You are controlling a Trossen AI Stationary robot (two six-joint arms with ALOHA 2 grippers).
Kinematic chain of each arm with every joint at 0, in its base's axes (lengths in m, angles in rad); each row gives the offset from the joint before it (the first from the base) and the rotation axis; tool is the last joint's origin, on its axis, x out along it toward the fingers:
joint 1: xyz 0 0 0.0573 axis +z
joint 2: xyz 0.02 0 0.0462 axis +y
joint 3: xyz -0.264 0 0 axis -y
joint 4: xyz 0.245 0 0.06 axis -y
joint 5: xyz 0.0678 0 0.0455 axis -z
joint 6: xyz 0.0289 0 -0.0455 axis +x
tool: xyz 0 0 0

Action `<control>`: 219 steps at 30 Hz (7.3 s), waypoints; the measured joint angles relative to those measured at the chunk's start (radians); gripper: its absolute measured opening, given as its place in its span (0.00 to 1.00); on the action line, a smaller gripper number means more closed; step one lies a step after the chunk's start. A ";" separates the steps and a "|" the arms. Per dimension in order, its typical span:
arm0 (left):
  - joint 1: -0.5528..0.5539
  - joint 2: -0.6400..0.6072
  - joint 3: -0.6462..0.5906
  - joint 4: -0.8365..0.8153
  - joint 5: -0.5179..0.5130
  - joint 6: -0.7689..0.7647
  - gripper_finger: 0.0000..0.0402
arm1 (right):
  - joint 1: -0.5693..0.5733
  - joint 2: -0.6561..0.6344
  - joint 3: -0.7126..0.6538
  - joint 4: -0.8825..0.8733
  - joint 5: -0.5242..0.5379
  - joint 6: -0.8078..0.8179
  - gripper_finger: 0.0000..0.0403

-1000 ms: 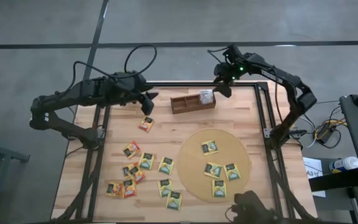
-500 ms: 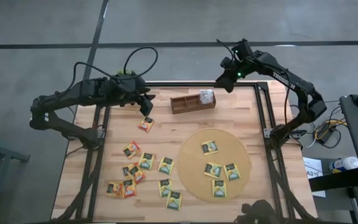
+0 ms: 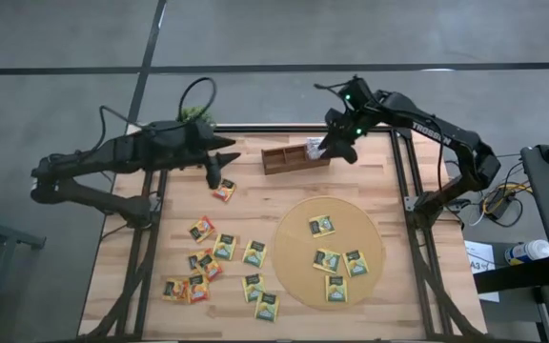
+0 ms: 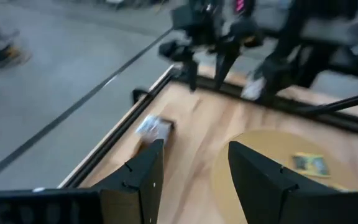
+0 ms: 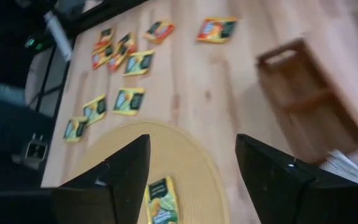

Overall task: Pick & Place Tea
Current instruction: Adjust the wooden organizer

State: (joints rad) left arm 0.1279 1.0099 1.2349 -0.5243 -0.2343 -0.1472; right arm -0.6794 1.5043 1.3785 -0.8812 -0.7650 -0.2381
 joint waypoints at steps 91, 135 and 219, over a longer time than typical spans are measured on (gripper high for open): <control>-0.086 -1.007 -1.218 0.666 -0.103 -0.415 0.43 | 0.310 0.497 0.226 0.338 0.503 0.450 0.56; -0.086 -1.008 -1.216 0.673 -0.100 -0.467 0.43 | 0.330 0.774 0.612 0.008 0.654 0.130 0.56; -0.085 -1.007 -1.217 0.673 -0.108 -0.453 0.43 | 0.189 0.533 0.460 -0.431 0.893 0.879 0.40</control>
State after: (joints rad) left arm 0.0424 0.0025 0.0181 0.1488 -0.3426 -0.6003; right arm -0.4907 2.0376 1.8389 -1.3126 0.1281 0.6412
